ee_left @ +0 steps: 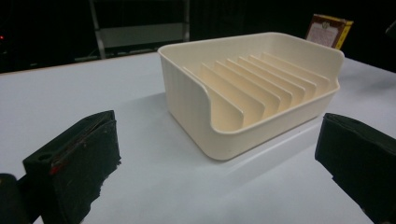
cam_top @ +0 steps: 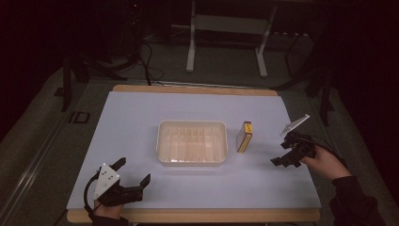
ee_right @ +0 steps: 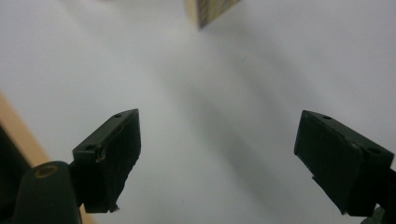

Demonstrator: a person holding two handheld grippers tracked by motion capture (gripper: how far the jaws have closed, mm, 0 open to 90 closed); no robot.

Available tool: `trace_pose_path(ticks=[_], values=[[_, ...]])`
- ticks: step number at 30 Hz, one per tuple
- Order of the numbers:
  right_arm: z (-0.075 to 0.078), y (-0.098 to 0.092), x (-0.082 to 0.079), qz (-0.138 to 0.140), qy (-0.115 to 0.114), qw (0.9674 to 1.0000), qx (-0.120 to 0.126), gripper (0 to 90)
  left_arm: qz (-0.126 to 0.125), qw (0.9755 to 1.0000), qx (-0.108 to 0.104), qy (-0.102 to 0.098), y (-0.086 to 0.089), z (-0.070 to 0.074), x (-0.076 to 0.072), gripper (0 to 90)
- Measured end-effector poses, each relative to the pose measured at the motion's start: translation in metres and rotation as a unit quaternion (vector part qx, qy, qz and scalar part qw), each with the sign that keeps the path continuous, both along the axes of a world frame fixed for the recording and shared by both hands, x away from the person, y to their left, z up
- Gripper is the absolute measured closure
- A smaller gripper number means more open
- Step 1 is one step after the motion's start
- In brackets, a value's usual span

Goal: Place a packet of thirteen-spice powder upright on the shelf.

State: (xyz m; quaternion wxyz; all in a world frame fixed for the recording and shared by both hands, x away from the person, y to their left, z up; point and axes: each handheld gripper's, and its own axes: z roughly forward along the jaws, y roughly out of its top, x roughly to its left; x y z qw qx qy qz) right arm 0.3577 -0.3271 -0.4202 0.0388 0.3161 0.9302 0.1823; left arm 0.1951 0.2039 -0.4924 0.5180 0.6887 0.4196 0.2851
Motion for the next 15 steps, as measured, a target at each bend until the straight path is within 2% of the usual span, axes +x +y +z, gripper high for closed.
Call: trace_pose_path(ticks=[4, 7, 15], values=[[-0.0037, 0.0011, 0.0007, 0.033, 0.034, 0.9986, -0.024, 14.6, -0.002, 1.0, 0.003, -0.004, -0.0009, 0.0006, -0.0004, 0.0], [-0.005, 0.0027, 0.0002, 0.057, 0.063, 0.9953, -0.047, 14.6, -0.001, 1.0, 0.0, -0.004, -0.0004, 0.0007, -0.0005, 0.0], [0.0012, 0.0053, 0.0004, 0.087, 0.089, 0.9891, -0.079, 15.1, -0.002, 1.0, -0.001, -0.004, -0.0003, 0.0006, -0.0003, 0.0]])
